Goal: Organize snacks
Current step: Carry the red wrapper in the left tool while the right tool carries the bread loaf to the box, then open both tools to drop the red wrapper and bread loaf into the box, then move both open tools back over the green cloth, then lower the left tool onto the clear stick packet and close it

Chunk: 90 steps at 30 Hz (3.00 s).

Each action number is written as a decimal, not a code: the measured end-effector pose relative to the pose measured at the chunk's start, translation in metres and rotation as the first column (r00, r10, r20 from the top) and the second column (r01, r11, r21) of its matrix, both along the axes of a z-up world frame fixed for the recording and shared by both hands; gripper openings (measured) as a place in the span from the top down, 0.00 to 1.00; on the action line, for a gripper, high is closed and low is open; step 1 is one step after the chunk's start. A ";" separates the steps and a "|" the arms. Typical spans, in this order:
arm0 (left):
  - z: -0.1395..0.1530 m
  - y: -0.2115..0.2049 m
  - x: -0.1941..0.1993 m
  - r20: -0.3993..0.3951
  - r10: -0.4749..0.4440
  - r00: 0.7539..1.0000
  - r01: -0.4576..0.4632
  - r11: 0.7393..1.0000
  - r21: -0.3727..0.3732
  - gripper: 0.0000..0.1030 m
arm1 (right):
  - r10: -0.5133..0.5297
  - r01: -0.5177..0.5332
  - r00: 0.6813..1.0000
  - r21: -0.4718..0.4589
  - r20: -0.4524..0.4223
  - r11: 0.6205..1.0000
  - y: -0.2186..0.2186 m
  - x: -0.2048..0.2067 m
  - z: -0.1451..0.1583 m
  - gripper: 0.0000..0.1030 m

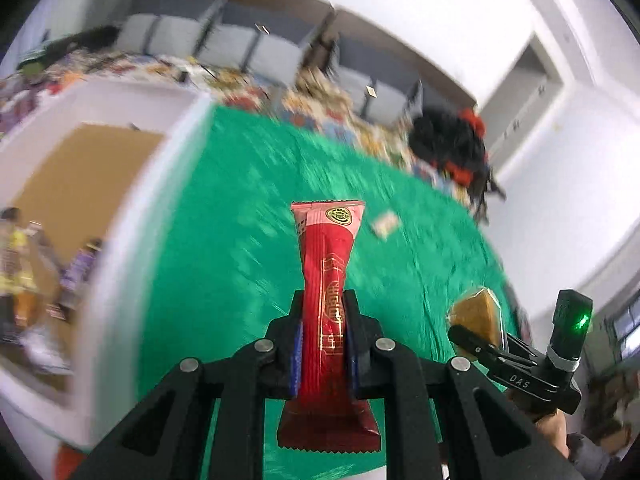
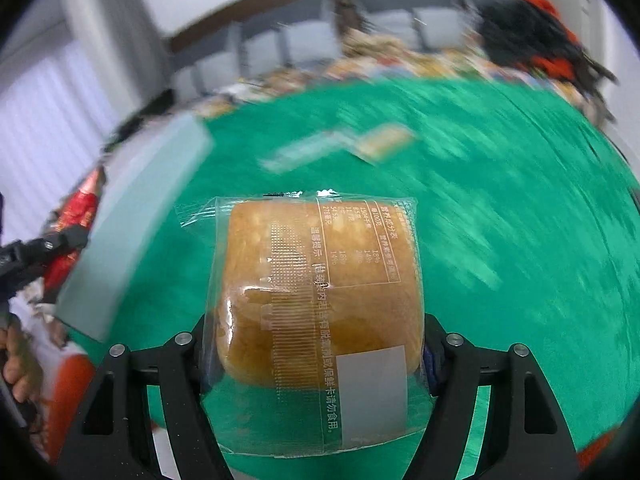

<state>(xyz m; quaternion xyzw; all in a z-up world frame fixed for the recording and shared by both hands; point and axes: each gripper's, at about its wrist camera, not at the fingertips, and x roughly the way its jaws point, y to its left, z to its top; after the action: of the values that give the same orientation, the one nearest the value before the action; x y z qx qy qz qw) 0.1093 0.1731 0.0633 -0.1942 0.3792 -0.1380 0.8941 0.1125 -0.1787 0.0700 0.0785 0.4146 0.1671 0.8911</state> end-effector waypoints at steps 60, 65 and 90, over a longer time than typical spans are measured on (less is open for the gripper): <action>-0.091 -0.143 0.043 -0.133 -0.037 0.990 0.082 0.931 0.356 0.03 | -0.168 0.158 0.986 -0.319 -0.005 0.935 -0.121 0.062 -0.101 0.22; -0.133 -0.187 0.062 -0.204 -0.092 0.975 0.176 0.878 0.445 0.03 | -0.169 0.158 0.985 -0.250 -0.021 0.955 -0.133 0.062 -0.105 0.22; -0.154 -0.213 0.129 -0.327 -0.286 0.901 0.415 0.788 0.455 0.00 | -0.144 0.129 0.989 -0.269 -0.038 0.955 -0.127 0.064 -0.109 0.13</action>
<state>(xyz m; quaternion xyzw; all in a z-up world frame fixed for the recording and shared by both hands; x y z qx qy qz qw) 0.2386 -0.0403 -0.0902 0.1106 0.5372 -0.1718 0.8183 0.1770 -0.3058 -0.0393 -0.0084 0.4520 0.0457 0.8908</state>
